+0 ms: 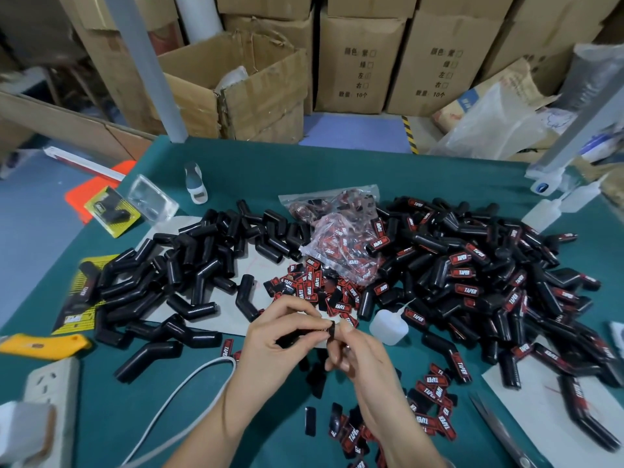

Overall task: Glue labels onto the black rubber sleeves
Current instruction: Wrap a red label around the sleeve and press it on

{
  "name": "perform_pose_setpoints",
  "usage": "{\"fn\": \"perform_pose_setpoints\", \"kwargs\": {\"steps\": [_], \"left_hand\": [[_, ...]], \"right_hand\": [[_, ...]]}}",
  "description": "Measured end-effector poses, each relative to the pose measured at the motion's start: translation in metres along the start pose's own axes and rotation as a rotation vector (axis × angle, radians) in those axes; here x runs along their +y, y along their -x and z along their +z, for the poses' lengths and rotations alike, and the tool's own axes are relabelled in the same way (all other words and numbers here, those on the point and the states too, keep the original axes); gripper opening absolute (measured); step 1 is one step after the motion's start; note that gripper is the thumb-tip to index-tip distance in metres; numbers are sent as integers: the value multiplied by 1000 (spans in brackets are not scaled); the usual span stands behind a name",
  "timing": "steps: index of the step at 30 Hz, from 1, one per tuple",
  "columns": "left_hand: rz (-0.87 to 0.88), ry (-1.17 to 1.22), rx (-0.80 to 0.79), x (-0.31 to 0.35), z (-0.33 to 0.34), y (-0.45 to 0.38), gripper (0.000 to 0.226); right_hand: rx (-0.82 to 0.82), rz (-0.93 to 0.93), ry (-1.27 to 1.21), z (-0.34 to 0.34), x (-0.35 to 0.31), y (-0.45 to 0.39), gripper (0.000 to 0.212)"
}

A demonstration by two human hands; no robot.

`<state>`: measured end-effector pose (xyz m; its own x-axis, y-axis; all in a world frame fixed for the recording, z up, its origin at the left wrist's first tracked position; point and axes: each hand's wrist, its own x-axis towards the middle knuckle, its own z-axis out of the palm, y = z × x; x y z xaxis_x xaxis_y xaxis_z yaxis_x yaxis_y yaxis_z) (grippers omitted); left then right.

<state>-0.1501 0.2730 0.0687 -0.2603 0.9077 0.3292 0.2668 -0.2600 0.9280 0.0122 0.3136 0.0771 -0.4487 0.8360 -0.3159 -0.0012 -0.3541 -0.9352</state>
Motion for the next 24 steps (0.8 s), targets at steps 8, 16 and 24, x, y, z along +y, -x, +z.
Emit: {"fn": "perform_pose_setpoints", "kwargs": {"steps": [8,16,24], "left_hand": [[6,31,-48,-2,-2,-2,10],[-33,65,-84,-1,-4,-3,11],[-90,128,-137,3,-10,-3,14]], "right_hand": [[1,47,-8,0,1,2,61],[-49,71,-15,-5,-2,4,52],[-161,-9,-33,-10,-5,4,43]]}}
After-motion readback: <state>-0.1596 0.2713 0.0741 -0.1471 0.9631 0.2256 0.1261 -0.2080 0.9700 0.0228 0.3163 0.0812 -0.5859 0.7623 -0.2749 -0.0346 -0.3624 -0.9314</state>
